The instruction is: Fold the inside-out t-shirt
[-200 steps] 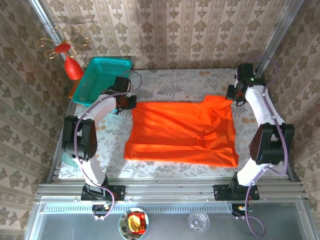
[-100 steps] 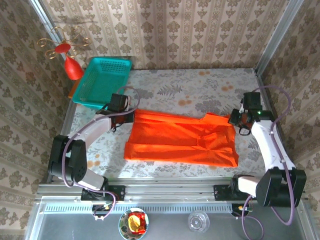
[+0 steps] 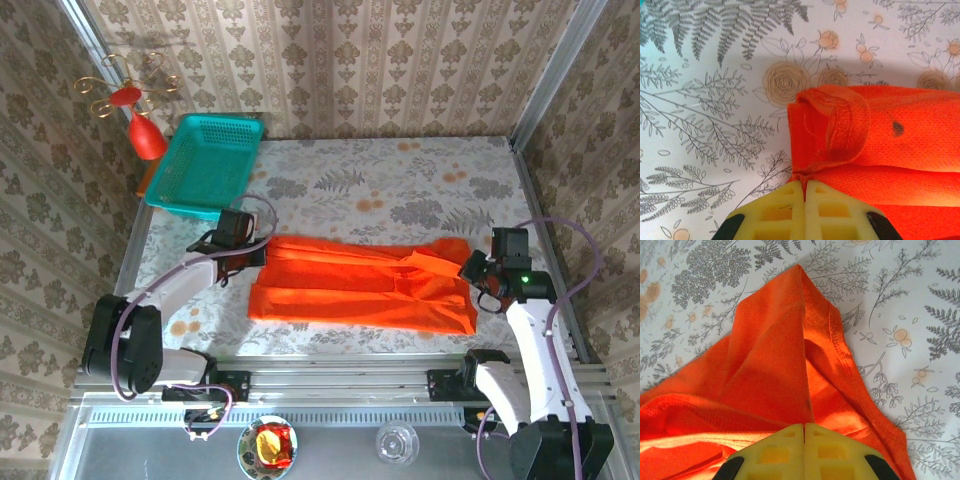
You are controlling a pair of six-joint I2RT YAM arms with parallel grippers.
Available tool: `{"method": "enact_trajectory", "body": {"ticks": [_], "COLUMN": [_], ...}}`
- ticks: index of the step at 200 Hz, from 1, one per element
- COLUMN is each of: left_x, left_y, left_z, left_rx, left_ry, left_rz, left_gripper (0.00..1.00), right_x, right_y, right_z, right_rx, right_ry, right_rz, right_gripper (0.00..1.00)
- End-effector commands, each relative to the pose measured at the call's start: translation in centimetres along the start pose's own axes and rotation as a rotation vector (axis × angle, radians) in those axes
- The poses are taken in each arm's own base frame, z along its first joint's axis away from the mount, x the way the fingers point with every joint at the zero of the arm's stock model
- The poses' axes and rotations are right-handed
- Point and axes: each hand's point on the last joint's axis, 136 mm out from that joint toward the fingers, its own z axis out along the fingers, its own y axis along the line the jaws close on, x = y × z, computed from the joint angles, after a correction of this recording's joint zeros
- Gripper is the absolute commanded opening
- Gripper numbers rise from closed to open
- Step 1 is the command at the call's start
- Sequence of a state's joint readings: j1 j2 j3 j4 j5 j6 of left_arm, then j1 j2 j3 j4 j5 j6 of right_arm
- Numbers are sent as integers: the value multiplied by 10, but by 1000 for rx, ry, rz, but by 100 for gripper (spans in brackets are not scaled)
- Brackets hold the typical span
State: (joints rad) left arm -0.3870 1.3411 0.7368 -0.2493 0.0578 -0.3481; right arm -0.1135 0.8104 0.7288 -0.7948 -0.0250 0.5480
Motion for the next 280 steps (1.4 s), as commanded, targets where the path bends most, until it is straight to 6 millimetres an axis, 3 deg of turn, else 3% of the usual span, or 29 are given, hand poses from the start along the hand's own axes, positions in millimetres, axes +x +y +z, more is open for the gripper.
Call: {"method": "enact_trajectory", "body": {"ticks": [1, 62, 84, 118, 163, 184, 227, 280], "left_x": [12, 31, 32, 33, 32, 31, 26, 19], "left_y": [-2, 3, 2, 3, 2, -1, -7, -12], "left_z": [2, 6, 0, -18, -34, -34, -23, -5], "left_rx": [15, 15, 25, 27, 33, 37, 28, 21], "left_ry": [16, 46, 29, -9, -23, 5, 100, 196], "left_rz": [-21, -46, -57, -75, -88, -84, -64, 9], "left_gripper": [5, 9, 19, 28, 31, 31, 35, 39], "right_x": [18, 55, 61, 66, 66, 59, 58, 69], "right_y": [-1, -19, -26, -31, -41, -30, 17, 44], "right_z": [1, 15, 12, 7, 4, 3, 8, 25], "right_rx": [-20, 20, 37, 41, 99, 44, -139, -88], "right_ry": [56, 142, 136, 121, 109, 100, 220, 338], "right_rz": [93, 256, 292, 316, 319, 291, 127, -155], "right_gripper": [0, 0, 0, 15, 29, 29, 29, 41]}}
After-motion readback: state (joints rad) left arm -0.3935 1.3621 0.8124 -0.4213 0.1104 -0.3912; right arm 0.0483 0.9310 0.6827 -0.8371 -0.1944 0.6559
